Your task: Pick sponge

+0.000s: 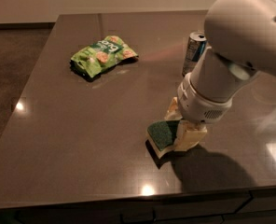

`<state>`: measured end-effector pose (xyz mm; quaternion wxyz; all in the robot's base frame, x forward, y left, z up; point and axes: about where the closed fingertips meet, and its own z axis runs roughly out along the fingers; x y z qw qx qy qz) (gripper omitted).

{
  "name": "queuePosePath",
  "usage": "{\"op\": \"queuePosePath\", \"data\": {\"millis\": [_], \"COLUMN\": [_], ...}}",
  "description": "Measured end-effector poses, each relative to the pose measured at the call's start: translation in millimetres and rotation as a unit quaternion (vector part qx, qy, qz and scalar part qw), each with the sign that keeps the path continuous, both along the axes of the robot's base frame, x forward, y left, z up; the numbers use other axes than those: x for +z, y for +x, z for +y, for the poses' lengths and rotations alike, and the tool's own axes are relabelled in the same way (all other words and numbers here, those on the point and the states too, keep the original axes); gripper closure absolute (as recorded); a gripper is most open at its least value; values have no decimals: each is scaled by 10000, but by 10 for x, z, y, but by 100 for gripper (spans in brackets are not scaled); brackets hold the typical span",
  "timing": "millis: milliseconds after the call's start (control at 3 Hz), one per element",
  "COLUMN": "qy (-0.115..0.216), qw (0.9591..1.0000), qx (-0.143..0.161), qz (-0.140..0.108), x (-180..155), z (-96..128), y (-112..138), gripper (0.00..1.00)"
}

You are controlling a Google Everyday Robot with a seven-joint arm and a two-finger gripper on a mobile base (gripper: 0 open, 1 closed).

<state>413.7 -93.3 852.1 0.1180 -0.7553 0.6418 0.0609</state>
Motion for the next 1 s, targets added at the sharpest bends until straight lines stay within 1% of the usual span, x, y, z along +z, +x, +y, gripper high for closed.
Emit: {"op": "queuePosePath", "data": {"millis": [333, 667, 1000], "qy": [173, 549, 555], "qw": [9998, 9981, 9981], "qx": [16, 161, 162], "qz": [-47, -217, -222], "x": [300, 800, 807], "z": [47, 132, 136], "y": [54, 96, 96], "gripper": [100, 100, 100]}}
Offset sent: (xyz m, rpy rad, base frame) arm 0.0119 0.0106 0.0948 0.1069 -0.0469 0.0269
